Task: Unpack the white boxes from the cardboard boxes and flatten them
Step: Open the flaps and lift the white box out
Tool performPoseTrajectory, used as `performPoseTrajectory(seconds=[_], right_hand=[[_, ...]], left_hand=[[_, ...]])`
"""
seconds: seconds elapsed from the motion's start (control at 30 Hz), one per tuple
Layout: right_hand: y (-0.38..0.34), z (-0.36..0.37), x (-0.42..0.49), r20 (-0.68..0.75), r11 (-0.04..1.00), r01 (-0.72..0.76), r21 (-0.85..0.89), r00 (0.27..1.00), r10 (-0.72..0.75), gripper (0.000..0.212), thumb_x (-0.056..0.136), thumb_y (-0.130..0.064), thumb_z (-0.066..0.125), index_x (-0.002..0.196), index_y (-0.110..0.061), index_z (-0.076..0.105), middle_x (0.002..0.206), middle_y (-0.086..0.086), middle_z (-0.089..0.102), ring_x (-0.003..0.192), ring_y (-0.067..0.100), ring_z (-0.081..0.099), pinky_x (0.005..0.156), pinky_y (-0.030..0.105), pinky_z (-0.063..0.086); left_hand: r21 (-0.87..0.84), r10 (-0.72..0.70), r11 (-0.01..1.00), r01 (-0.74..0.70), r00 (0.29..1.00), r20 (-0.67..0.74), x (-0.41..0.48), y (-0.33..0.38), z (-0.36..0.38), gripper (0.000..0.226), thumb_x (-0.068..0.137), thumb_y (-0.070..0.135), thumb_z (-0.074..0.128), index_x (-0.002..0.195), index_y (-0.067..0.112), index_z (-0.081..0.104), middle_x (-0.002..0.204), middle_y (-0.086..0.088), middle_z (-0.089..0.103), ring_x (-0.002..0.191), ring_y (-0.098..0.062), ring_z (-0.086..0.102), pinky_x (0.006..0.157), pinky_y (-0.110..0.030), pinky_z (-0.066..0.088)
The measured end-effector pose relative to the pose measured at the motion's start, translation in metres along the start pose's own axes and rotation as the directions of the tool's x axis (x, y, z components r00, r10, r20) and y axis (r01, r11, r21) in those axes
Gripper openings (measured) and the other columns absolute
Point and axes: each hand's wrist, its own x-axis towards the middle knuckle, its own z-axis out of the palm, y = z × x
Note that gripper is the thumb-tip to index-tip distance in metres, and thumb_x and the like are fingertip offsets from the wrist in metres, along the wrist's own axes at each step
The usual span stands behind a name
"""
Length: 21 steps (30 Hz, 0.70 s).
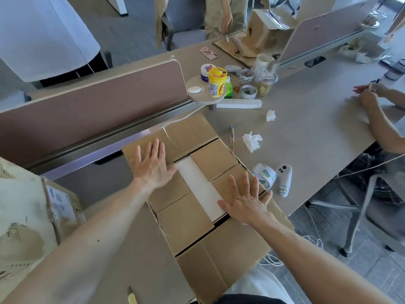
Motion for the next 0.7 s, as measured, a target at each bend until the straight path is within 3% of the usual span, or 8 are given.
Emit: performPoseTrajectory(seconds=[0.17, 0.4, 0.53, 0.7], right_hand=[[0.000, -0.006, 0.009, 0.029, 0.997, 0.021, -0.067, 0.999, -0.019, 0.085, 0.088, -0.077, 0.019, 0.150, -0.038, -0.025, 0.154, 0.006, -0.040, 0.140, 0.035, -0.038, 0.105, 0.071, -0.017], [0.002, -0.011, 0.029, -0.058, 0.966, 0.169, -0.196, 0.981, -0.183, 0.085, 0.088, -0.078, 0.014, 0.152, -0.034, -0.020, 0.156, 0.021, -0.029, 0.142, 0.046, -0.029, 0.113, 0.062, -0.017], [0.004, -0.013, 0.039, -0.113, 0.934, 0.291, -0.206, 0.941, -0.318, 0.084, 0.090, -0.074, 0.018, 0.155, -0.029, -0.011, 0.160, 0.017, -0.022, 0.146, 0.036, -0.024, 0.113, 0.060, -0.015], [-0.006, -0.021, 0.057, -0.123, 0.853, 0.465, -0.237, 0.857, -0.501, 0.069, 0.097, -0.062, 0.022, 0.155, -0.032, -0.001, 0.162, 0.008, -0.017, 0.148, 0.033, -0.017, 0.112, 0.063, -0.012]], left_hand=[[-0.143, -0.076, 0.986, 0.081, 0.996, 0.038, -0.018, 0.015, 0.020, 0.106, 0.084, 0.086, 0.018, 0.158, 0.013, -0.001, 0.166, -0.008, -0.005, 0.153, -0.026, -0.002, 0.121, -0.055, -0.005], [-0.109, -0.137, 0.984, 0.144, 0.988, 0.064, -0.032, 0.044, 0.029, 0.120, 0.070, 0.096, 0.013, 0.156, 0.018, -0.014, 0.164, -0.011, -0.019, 0.150, -0.037, -0.015, 0.119, -0.061, -0.007], [-0.124, -0.161, 0.976, 0.177, 0.978, 0.130, -0.049, 0.066, 0.033, 0.104, 0.082, 0.086, 0.014, 0.156, 0.019, -0.014, 0.161, -0.007, -0.031, 0.147, -0.036, -0.026, 0.117, -0.059, -0.009], [-0.238, -0.196, 0.947, 0.216, 0.975, 0.102, -0.071, 0.088, 0.035, 0.068, 0.100, 0.061, 0.019, 0.158, 0.030, 0.001, 0.165, 0.004, -0.018, 0.152, -0.025, -0.014, 0.119, -0.061, -0.004]])
